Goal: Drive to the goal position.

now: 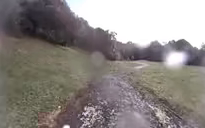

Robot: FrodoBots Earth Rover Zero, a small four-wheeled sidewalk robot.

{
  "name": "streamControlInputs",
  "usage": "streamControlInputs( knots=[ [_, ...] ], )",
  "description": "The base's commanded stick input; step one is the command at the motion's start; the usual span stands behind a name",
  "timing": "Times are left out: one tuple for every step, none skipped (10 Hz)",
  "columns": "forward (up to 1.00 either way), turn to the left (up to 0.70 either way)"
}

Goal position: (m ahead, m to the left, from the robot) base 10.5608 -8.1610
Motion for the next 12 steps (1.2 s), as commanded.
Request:
streamControlInputs(
  knots=[
    [0.7, 0.0],
    [0.7, 0.0],
    [0.7, 0.0],
    [0.7, 0.0],
    [0.7, 0.0],
    [0.7, -0.16],
    [0.7, -0.35],
    [0.7, -0.35],
    [0.7, -0.35],
    [0.7, -0.35],
    [0.7, -0.35],
    [0.7, -0.33]
  ],
)
